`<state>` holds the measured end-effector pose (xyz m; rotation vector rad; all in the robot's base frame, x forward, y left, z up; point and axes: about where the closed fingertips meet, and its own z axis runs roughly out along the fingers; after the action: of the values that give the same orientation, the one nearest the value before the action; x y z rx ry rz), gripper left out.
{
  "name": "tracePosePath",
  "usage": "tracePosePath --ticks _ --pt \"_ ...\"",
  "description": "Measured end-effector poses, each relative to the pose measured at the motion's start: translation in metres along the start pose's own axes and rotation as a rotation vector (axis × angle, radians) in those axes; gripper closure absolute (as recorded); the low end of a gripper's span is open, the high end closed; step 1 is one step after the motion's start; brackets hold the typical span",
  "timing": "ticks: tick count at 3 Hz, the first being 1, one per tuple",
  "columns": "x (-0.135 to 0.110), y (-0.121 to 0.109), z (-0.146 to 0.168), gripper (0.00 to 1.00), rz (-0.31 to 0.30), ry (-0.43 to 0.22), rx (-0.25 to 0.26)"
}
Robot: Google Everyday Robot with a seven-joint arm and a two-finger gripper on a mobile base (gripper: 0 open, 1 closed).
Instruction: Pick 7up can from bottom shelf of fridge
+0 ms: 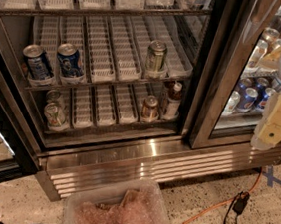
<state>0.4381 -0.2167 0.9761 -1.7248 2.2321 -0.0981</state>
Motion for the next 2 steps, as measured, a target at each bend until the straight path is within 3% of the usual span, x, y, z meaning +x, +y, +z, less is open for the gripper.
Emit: tracePosePath --ticks 2 --pt "-0.0017 -0.0019 0.0041 0.00 0.019 -0.017 0.008"
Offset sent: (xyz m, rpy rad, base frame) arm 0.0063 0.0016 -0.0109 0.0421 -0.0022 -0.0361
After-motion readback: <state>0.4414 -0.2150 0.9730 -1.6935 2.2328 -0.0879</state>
